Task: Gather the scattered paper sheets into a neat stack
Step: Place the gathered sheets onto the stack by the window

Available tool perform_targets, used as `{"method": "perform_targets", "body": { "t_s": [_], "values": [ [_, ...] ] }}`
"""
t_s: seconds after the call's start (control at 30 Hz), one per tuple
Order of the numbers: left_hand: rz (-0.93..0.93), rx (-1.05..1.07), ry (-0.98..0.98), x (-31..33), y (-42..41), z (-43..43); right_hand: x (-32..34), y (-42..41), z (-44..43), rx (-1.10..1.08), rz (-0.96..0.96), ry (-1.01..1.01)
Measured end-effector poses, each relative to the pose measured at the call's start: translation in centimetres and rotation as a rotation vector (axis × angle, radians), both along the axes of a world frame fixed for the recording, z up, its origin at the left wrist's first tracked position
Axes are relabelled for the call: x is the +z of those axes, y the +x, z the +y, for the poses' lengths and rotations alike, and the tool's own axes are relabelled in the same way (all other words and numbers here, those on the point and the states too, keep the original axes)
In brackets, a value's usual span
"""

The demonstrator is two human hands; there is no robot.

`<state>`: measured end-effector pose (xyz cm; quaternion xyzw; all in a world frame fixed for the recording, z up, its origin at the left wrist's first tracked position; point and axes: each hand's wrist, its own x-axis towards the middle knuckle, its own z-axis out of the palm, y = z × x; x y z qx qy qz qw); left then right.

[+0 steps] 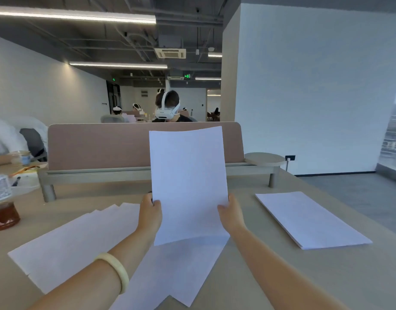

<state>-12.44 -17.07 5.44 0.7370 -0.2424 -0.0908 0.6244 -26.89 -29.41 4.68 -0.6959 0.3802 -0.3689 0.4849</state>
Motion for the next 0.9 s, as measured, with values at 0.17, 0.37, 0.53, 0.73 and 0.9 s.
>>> {"method": "perform_targets", "body": {
  "t_s": [0.17, 0.37, 0.53, 0.73, 0.9],
  "values": [
    [-0.029, -0.16, 0.041, -0.4, -3.6, -5.9, -0.2, -6.0, -4.9, -0.13, 0.042, -0.024],
    [-0.046, -0.378, 0.135, -2.0, -8.4, -13.4, -0.8, -13.7, -10.1, -0.292, 0.156, -0.067],
    [0.067, -0.503, 0.113, -3.3, -12.5, -18.4, -2.0, -19.0, -14.8, -0.405, 0.228, -0.049],
    [0.18, -0.551, 0.162, -5.0, -15.8, -23.9, -3.5, -22.7, -20.1, -0.482, 0.367, -0.022],
    [0.259, -0.553, 0.155, -5.6, -17.6, -27.0, -4.6, -23.9, -23.8, -0.479, 0.453, -0.029]
  ]
}}
